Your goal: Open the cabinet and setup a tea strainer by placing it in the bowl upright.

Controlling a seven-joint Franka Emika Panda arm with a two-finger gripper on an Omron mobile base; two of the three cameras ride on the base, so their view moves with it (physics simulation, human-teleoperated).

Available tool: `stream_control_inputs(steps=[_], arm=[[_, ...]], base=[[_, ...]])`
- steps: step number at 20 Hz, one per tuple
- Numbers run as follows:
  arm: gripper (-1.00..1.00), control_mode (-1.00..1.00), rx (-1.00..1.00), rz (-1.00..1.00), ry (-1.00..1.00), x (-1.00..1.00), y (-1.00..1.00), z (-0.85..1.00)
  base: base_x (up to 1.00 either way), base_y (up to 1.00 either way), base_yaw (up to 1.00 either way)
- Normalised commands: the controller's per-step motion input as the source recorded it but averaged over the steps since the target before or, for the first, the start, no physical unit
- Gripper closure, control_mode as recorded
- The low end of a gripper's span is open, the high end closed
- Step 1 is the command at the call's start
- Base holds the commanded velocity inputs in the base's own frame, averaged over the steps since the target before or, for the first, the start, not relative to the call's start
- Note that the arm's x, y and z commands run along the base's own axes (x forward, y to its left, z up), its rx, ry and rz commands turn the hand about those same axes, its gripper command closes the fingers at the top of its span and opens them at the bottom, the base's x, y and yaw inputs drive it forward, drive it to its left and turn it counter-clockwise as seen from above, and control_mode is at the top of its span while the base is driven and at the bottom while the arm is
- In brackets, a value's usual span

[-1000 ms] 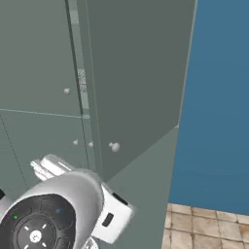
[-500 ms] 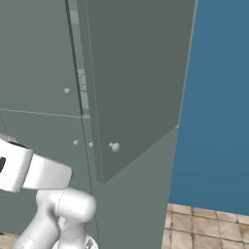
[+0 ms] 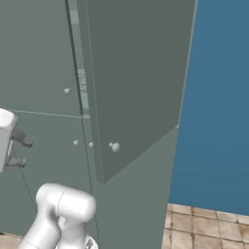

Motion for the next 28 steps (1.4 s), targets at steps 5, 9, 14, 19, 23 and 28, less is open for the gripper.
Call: stream_control_inputs(steps=[5, 9, 14, 19, 23, 28], arm=[[-1.00, -1.00, -0.45, 0.00, 0.54, 0.66, -0.02, 0.00], [-1.00, -1.00, -0.18, 0.00, 0.30, 0.58, -0.58, -0.13], [-1.00, -1.00, -0.10, 0.00, 0.25, 0.58, -0.34, -0.04], [-1.00, -1.00, -0.01, 0.05, 0.22, 0.58, -0.18, 0.00], [-1.00, -1.00, 0.04, 0.07, 0.27, 0.47, -0.09, 0.12], [-1.00, -1.00, 0.26, 0.07, 0.16, 0.26, -0.59, 0.04]], base=[[0.00, 0.00, 0.00], [0.00, 0.00, 0.00], [0.00, 0.00, 0.00], [0.00, 0.00, 0.00], [0.00, 0.00, 0.00], [0.00, 0.00, 0.00]])
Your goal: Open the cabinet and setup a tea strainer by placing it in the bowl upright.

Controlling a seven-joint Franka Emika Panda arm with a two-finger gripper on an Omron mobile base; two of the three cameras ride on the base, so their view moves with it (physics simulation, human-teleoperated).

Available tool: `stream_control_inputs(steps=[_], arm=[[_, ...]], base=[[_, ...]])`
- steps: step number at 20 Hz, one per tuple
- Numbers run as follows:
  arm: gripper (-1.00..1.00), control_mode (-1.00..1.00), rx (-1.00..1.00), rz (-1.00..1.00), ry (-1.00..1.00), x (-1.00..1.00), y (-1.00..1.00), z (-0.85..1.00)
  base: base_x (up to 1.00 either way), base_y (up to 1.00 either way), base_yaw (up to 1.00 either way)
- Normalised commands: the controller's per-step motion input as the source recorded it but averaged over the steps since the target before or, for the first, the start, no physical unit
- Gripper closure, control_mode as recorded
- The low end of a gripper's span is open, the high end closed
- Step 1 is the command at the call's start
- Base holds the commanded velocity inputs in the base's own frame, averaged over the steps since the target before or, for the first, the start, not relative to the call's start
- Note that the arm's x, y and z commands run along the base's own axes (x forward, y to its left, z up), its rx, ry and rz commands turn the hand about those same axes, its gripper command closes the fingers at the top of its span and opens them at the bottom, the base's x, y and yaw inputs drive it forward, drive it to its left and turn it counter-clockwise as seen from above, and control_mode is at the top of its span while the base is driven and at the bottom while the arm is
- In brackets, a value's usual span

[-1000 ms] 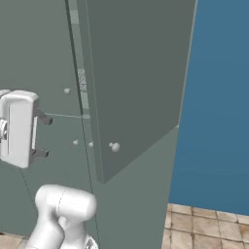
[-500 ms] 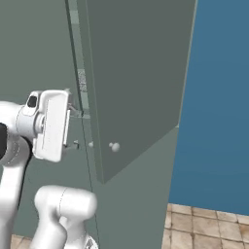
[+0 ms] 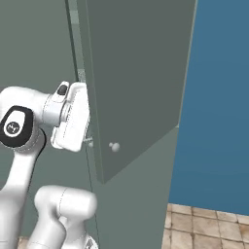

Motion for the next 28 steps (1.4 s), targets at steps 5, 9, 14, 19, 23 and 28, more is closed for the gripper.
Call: stream_control_inputs(steps=[5, 9, 14, 19, 23, 28], arm=[[-1.00, -1.00, 0.27, 0.00, 0.12, 0.17, -0.74, 0.00], [-1.00, -1.00, 0.13, 0.00, 0.12, 0.06, -0.70, 0.00], [-1.00, -1.00, 0.08, -0.01, 0.16, 0.02, -0.58, 0.00], [-1.00, -1.00, 0.10, -0.01, 0.18, 0.00, -0.47, 0.00], [-1.00, -1.00, 0.13, 0.00, -0.01, -0.01, -0.12, 0.00], [-1.00, -1.00, 0.11, -0.02, -0.28, -0.28, 0.33, 0.00]], base=[[0.00, 0.00, 0.00], [0.00, 0.00, 0.00], [0.00, 0.00, 0.00], [0.00, 0.00, 0.00], [0.00, 0.00, 0.00], [0.00, 0.00, 0.00]])
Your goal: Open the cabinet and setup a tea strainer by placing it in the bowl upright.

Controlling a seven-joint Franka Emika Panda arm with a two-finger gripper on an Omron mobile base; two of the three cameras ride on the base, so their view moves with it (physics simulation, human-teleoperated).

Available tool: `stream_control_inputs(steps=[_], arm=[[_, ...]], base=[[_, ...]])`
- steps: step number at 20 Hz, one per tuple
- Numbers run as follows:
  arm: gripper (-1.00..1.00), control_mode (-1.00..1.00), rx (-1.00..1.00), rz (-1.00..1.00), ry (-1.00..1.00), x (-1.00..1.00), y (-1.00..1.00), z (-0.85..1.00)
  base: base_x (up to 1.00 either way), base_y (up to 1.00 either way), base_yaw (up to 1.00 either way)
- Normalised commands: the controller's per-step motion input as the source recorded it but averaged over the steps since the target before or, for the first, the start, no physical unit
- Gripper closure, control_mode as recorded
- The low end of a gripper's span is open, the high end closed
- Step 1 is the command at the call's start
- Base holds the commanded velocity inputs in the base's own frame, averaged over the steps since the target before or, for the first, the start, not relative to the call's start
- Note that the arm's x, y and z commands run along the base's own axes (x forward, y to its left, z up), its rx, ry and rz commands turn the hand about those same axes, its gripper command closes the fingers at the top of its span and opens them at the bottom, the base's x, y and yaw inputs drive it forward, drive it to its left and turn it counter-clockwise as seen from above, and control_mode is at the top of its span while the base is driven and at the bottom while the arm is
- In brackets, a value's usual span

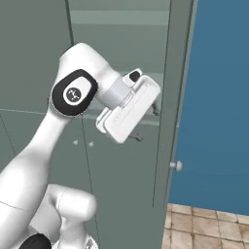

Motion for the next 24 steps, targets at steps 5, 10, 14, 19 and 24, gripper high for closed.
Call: stream_control_inputs(steps=[5, 10, 14, 19, 24], arm=[[-1.00, -1.00, 0.09, -0.20, -0.36, -0.10, 0.69, -0.01], [-1.00, -1.00, 0.15, -0.21, -0.37, 0.00, 0.92, 0.00], [-1.00, -1.00, 0.40, -0.27, -0.20, 0.00, 0.50, 0.00], [-1.00, -1.00, 0.31, -0.31, -0.40, 0.00, 0.76, 0.00], [-1.00, -1.00, 0.09, -0.31, -0.38, -0.04, 0.64, -0.03]], base=[[0.00, 0.00, 0.00], [0.00, 0.00, 0.00], [0.00, 0.00, 0.00], [0.00, 0.00, 0.00], [0.00, 0.00, 0.00]])
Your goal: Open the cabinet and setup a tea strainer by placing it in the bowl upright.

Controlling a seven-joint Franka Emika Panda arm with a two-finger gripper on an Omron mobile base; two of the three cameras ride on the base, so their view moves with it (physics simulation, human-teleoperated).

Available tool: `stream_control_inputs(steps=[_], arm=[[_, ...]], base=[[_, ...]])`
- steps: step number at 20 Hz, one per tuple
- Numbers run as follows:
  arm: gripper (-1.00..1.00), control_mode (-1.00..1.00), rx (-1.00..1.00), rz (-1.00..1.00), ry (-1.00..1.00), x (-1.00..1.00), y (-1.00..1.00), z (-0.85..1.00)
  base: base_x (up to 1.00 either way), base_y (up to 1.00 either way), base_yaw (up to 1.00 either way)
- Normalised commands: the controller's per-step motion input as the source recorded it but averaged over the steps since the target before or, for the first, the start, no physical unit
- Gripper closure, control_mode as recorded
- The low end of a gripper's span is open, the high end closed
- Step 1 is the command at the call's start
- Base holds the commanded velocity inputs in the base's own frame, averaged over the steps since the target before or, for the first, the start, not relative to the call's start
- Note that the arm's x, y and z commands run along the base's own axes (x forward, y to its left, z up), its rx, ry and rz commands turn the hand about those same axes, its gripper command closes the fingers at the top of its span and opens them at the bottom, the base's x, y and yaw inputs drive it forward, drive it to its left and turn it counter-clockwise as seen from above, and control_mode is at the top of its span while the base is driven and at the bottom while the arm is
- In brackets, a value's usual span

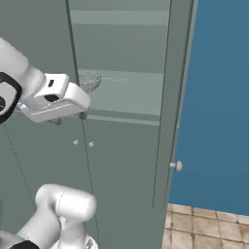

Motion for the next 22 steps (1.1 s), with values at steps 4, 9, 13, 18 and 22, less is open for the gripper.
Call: stream_control_inputs(steps=[4, 9, 13, 18, 22], arm=[[-1.00, -1.00, 0.23, -0.21, -0.53, 0.17, 0.31, 0.21], [-1.00, -1.00, 0.42, -0.13, -0.37, 0.13, 0.07, 0.35], [-1.00, -1.00, 0.24, 0.01, -0.02, 0.06, 0.27, 0.04], [-1.00, -1.00, 0.00, 0.18, -0.02, 0.17, 0.37, 0.00], [-1.00, -1.00, -0.05, 0.35, -0.14, 0.12, 0.13, -0.08]], base=[[0.00, 0.00, 0.00], [0.00, 0.00, 0.00], [0.00, 0.00, 0.00], [0.00, 0.00, 0.00], [0.00, 0.00, 0.00]])
